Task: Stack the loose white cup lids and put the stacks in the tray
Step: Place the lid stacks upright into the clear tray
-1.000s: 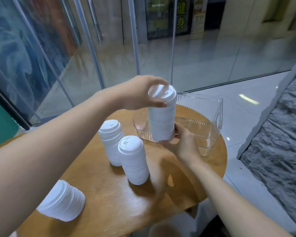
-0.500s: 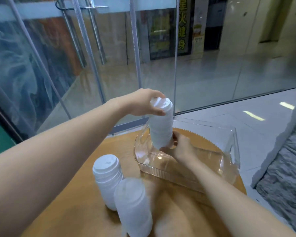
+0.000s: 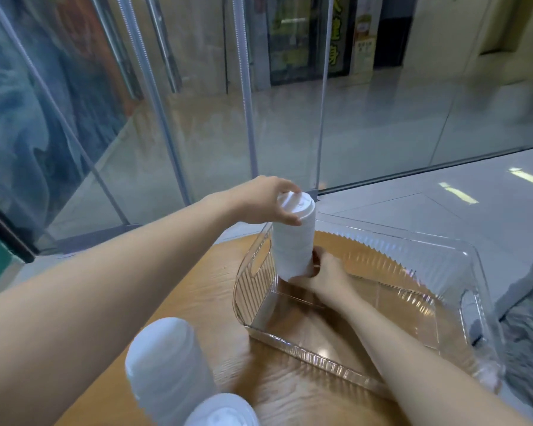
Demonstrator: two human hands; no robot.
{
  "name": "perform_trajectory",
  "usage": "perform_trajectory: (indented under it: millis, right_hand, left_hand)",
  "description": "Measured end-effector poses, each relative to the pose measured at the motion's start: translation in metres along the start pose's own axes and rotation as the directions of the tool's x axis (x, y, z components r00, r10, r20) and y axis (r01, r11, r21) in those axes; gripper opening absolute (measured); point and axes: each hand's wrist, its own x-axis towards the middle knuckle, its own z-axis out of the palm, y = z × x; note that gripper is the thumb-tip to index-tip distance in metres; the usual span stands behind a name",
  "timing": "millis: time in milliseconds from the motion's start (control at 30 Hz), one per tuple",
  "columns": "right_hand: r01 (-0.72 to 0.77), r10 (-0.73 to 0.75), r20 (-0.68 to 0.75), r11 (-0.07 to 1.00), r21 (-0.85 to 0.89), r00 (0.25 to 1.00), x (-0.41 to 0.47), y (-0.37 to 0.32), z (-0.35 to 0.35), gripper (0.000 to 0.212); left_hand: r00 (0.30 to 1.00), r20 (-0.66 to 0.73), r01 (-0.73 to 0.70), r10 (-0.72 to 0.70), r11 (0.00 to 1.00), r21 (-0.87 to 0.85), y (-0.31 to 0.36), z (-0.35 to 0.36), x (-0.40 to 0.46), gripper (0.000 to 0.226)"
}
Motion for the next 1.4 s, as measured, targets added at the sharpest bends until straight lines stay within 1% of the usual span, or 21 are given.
perform_trajectory:
  millis: [100, 200, 300, 367, 433, 467, 533, 600, 700, 800, 967, 1067, 1200, 1300, 1333, 1400]
  right_hand:
    - [-0.011, 0.011, 0.004, 1.0, -0.026, 1.0, 0.0, 0.007, 0.002, 0.07]
    - [-0.024, 0.024, -0.002, 0.998, -0.053, 1.0, -0.002, 0.008, 0.004, 0.069]
    - [-0.022, 0.019, -0.017, 0.989, -0.147, 1.0, -0.003, 0.007, 0.005, 0.075]
    - [-0.021, 0.019, -0.009, 0.979, -0.203, 1.0, -0.002, 0.007, 0.005, 0.073]
    - [-0.018, 0.019, 0.003, 0.974, -0.225, 1.0, -0.004, 0.003, 0.001, 0.073]
    - [-0.016, 0.017, 0.001, 0.973, -0.23, 1.0, -0.006, 0.0, -0.002, 0.076]
    - [-0.015, 0.015, -0.004, 0.967, -0.254, 1.0, -0.014, -0.007, -0.012, 0.086]
    - [-0.008, 0.002, -0.019, 0.955, -0.297, 1.0, -0.025, -0.011, -0.023, 0.09]
    - [0.027, -0.042, -0.038, 0.944, -0.328, 0.998, -0.047, -0.016, -0.043, 0.083]
    - [0.058, -0.081, -0.051, 0.934, -0.351, 0.995, -0.071, -0.025, -0.055, 0.077]
    - [0.078, -0.099, -0.041, 0.927, -0.367, 0.994, -0.114, -0.05, -0.069, 0.077]
    - [0.095, -0.121, -0.049, 0.927, -0.362, 0.991, -0.144, -0.062, -0.075, 0.077]
    - [0.142, -0.167, -0.035, 0.917, -0.372, 0.985, -0.195, -0.074, -0.072, 0.065]
    - [0.144, -0.16, -0.016, 0.924, -0.355, 0.987, -0.231, -0.071, -0.055, 0.057]
    - [0.134, -0.145, -0.006, 0.928, -0.346, 0.989, -0.242, -0.068, -0.047, 0.057]
    - [0.119, -0.112, 0.039, 0.941, -0.318, 0.993, -0.264, -0.061, -0.028, 0.059]
  left_hand:
    - [1.0, 0.013, -0.013, 0.013, 0.999, 0.043, -0.004, 0.013, 0.003, 0.072]
    - [1.0, 0.004, -0.015, 0.015, 0.999, 0.029, -0.007, 0.02, 0.003, 0.068]
    - [1.0, -0.001, -0.015, 0.015, 0.999, 0.044, -0.008, 0.024, 0.004, 0.068]
    - [1.0, 0.003, -0.012, 0.012, 0.999, 0.052, -0.008, 0.026, 0.003, 0.069]
    - [1.0, 0.015, -0.006, 0.005, 0.997, 0.077, -0.005, 0.025, 0.001, 0.069]
    - [1.0, 0.021, -0.008, 0.006, 0.995, 0.097, -0.003, 0.023, -0.001, 0.069]
    - [0.999, 0.041, -0.014, 0.009, 0.99, 0.137, 0.002, 0.019, -0.006, 0.075]
    - [0.998, 0.068, -0.014, 0.003, 0.987, 0.158, 0.007, 0.015, -0.014, 0.084]
    - [0.996, 0.082, 0.002, -0.017, 0.983, 0.184, 0.015, 0.005, -0.03, 0.093]
    - [0.997, 0.07, 0.023, -0.038, 0.979, 0.202, 0.025, -0.006, -0.05, 0.096]
    - [1.0, 0.009, 0.021, -0.024, 0.968, 0.251, 0.047, -0.023, -0.095, 0.087]
    - [1.0, 0.017, 0.01, -0.015, 0.957, 0.289, 0.062, -0.031, -0.131, 0.079]
    - [0.999, 0.027, 0.023, -0.033, 0.947, 0.32, 0.08, -0.034, -0.189, 0.063]
    - [0.997, 0.062, 0.029, -0.05, 0.953, 0.303, 0.088, -0.024, -0.236, 0.055]
    - [0.997, 0.066, 0.028, -0.05, 0.953, 0.303, 0.087, -0.019, -0.249, 0.055]
    - [0.997, 0.071, 0.016, -0.04, 0.95, 0.311, 0.082, -0.005, -0.274, 0.064]
